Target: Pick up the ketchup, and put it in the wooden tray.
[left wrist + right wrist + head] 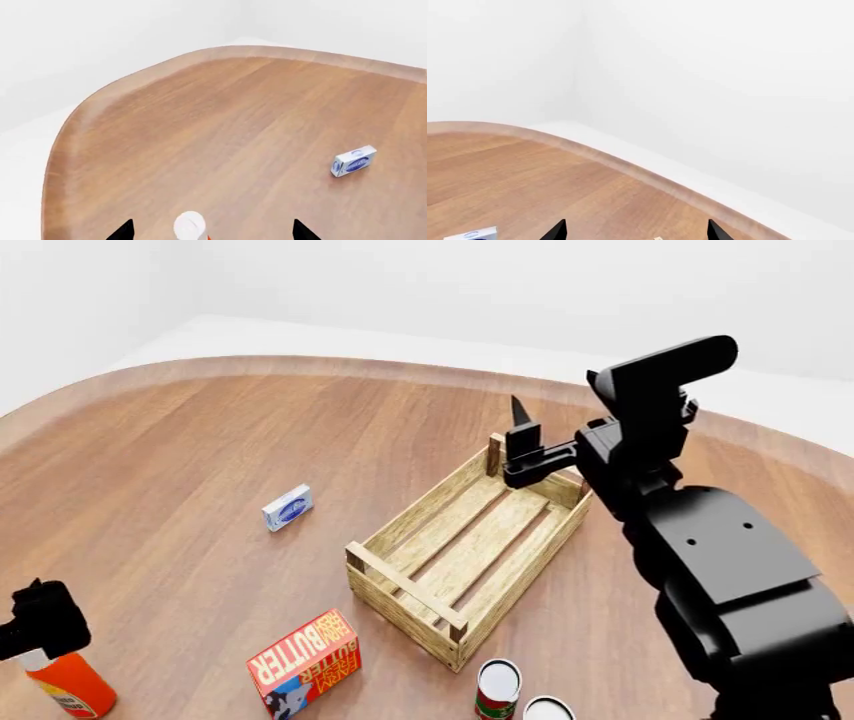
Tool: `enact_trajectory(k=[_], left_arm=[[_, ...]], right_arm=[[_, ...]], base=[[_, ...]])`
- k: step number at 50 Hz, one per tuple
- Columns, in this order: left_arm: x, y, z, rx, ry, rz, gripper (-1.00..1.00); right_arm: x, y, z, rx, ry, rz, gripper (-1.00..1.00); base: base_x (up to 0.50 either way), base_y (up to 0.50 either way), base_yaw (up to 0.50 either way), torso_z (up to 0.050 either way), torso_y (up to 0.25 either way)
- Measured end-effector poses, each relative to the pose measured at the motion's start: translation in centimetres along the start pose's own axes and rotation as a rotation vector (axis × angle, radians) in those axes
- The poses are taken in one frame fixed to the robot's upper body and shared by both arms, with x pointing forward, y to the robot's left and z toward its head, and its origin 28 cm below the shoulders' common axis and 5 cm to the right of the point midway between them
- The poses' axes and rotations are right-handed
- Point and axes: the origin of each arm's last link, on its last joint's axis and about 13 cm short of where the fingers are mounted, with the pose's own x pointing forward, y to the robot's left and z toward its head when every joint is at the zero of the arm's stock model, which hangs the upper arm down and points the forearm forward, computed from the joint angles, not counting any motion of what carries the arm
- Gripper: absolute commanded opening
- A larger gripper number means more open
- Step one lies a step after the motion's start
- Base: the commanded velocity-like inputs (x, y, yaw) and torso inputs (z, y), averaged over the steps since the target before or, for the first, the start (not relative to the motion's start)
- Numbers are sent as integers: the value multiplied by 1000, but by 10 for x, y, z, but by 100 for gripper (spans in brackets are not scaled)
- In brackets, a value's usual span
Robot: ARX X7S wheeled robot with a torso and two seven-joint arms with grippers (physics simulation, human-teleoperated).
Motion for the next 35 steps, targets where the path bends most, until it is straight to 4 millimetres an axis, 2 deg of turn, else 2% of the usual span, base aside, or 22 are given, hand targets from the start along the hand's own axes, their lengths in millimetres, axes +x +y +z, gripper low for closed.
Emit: enact_trajectory(k=[17, 35], left_arm=[[-7, 5, -8, -29, 90, 13, 100], [12, -1, -25, -51, 40, 51, 100]], right_arm=[[0, 2, 0, 3, -4, 5, 100], [-1, 4, 0, 3, -2, 15, 100]], base=[[0, 0, 0, 0, 0], [0, 0, 0, 0, 0]])
